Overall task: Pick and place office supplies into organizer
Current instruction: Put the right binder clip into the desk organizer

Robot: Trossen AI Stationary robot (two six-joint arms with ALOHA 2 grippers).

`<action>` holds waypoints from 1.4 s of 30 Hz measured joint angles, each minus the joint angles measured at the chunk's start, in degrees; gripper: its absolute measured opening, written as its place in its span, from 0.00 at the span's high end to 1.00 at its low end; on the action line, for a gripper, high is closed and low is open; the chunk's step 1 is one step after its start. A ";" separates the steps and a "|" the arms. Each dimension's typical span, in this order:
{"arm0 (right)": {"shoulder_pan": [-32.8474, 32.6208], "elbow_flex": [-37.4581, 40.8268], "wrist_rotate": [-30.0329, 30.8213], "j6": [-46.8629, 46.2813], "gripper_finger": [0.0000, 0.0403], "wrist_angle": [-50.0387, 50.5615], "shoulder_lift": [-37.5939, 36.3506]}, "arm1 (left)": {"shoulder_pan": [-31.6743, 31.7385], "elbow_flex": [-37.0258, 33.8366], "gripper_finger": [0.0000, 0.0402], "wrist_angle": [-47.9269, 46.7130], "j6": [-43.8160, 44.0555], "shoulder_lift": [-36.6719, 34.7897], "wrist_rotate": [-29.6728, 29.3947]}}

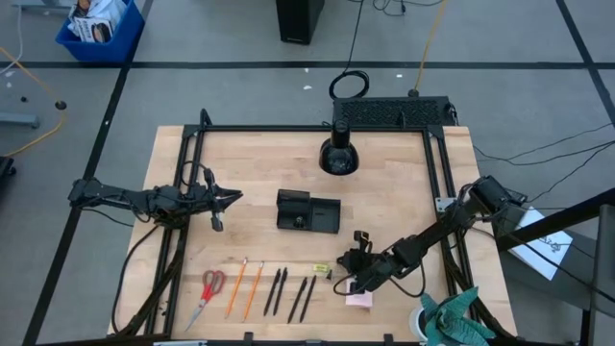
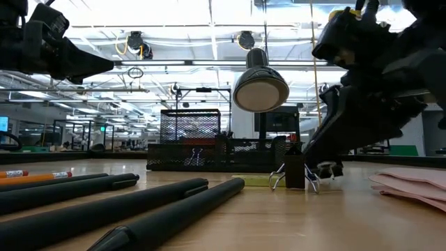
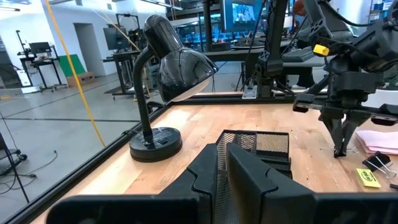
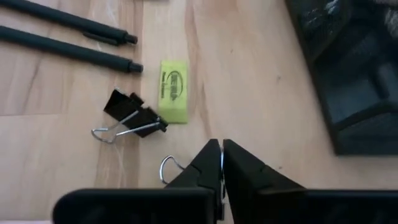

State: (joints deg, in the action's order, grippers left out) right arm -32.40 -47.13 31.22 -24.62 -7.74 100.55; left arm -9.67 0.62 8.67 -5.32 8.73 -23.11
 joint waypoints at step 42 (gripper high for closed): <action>14.42 -7.86 -13.06 28.91 1.00 -23.91 0.46 | 0.02 0.00 0.90 0.24 -0.37 0.00 -1.03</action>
State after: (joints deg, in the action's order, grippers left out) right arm -17.98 -54.99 18.16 4.29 -31.65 101.01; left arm -9.65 0.62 8.91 -5.69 8.73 -24.14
